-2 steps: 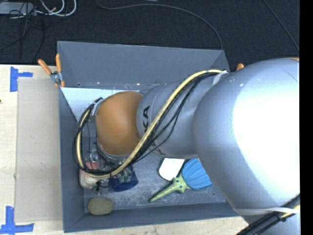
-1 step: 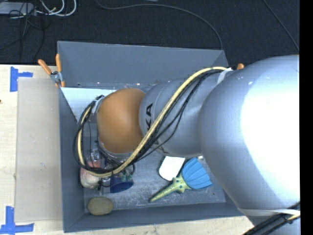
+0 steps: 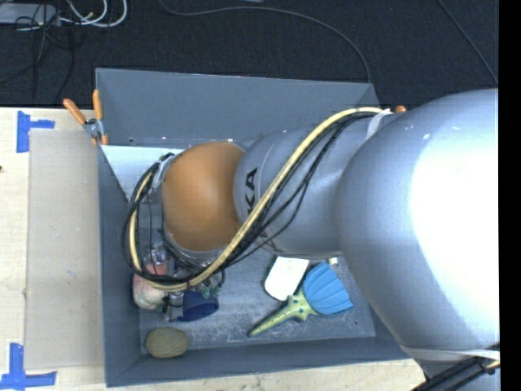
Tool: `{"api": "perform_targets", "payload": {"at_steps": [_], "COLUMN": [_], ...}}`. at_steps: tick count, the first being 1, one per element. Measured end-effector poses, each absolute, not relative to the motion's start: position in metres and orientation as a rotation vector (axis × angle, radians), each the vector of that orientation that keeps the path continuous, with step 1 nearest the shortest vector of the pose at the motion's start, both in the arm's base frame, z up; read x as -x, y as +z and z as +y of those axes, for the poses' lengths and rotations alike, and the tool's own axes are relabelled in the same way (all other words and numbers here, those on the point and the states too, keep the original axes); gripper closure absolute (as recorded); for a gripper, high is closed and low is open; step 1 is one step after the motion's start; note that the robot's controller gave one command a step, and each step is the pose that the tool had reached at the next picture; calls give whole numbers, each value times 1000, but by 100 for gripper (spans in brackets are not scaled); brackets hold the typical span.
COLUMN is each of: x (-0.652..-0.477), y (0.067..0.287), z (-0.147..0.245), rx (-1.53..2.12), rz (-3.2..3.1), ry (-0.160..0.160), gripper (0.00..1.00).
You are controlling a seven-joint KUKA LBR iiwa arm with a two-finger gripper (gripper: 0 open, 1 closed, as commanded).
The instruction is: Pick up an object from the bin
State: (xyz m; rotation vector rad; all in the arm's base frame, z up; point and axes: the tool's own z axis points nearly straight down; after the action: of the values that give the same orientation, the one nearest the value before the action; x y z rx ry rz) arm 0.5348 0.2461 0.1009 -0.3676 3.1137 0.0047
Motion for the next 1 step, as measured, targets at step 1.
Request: {"api": "perform_targets", "payload": {"at_steps": [1], "x": [-533], "y": [110], "z": [245], "rx": [368], "rz": [3121], "ry": [1], "gripper": [100]}}
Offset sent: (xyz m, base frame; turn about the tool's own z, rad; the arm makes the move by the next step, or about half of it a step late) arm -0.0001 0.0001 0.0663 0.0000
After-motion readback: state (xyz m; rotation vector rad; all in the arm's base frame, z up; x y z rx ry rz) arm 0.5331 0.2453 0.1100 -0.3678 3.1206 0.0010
